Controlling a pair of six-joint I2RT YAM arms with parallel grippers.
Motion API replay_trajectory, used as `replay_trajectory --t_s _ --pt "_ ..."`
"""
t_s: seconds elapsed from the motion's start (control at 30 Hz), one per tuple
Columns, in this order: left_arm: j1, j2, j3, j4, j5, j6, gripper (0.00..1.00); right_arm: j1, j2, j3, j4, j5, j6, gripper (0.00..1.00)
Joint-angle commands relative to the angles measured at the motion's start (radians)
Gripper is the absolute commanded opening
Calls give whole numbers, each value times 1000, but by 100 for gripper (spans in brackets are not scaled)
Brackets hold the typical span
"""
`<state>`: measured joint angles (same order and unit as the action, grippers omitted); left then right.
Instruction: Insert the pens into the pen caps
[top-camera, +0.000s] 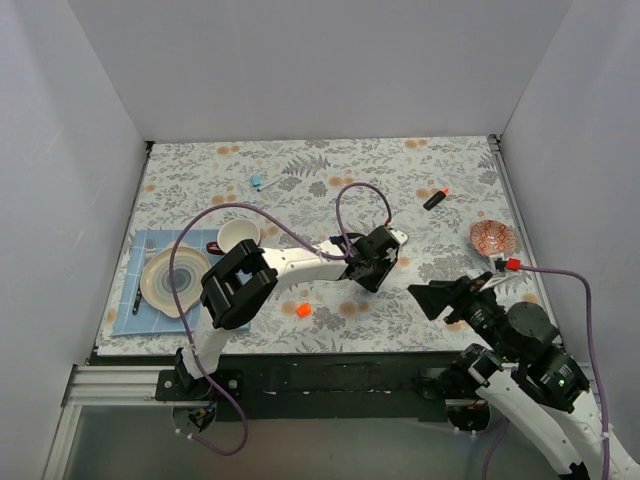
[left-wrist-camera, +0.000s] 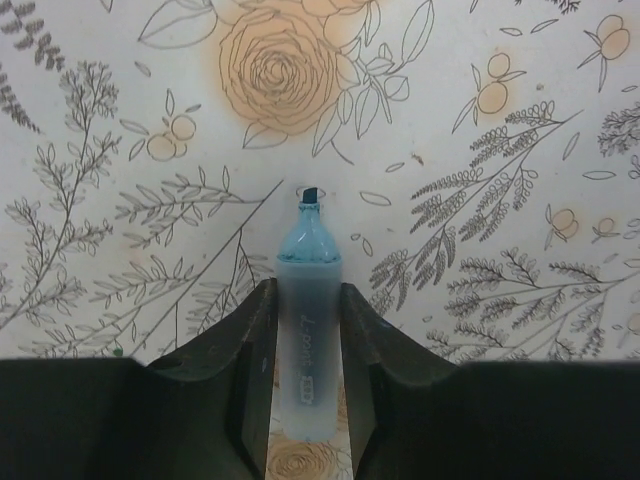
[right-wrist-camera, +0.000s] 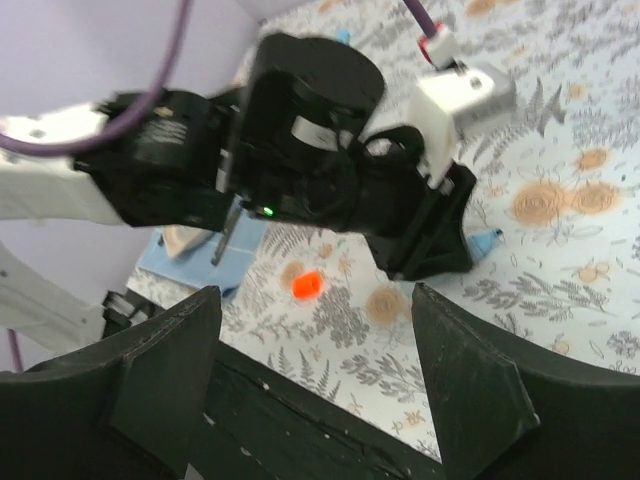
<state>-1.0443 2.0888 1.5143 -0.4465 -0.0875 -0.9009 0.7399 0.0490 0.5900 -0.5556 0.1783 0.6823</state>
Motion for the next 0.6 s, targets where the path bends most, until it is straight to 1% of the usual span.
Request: replay_trajectory --t_s 0.0,0.03,0.1,0.17,0.3,0.4,0.43,0.57 --pt "56 -189 -81 75 86 -182 0 -2 60 -77 66 -83 20 82" --pt "67 -240 -101 92 86 -254 0 -2 72 -111 77 -88 26 82" --pt "82 -291 -146 114 86 -318 0 -2 87 -151 112 -76 51 80" --pt "82 -344 -175 117 56 -395 0 -1 118 -197 141 -72 78 79" --pt "84 -410 -210 120 22 -487 0 -2 195 -240 290 -112 103 73" --pt "84 -453 -236 137 6 -548 0 -2 273 -249 373 -134 117 70" --pt "84 -463 -246 150 6 -564 0 -2 316 -249 425 -135 126 68" --pt "84 -500 -273 173 -12 -610 0 -2 409 -230 523 -152 138 67"
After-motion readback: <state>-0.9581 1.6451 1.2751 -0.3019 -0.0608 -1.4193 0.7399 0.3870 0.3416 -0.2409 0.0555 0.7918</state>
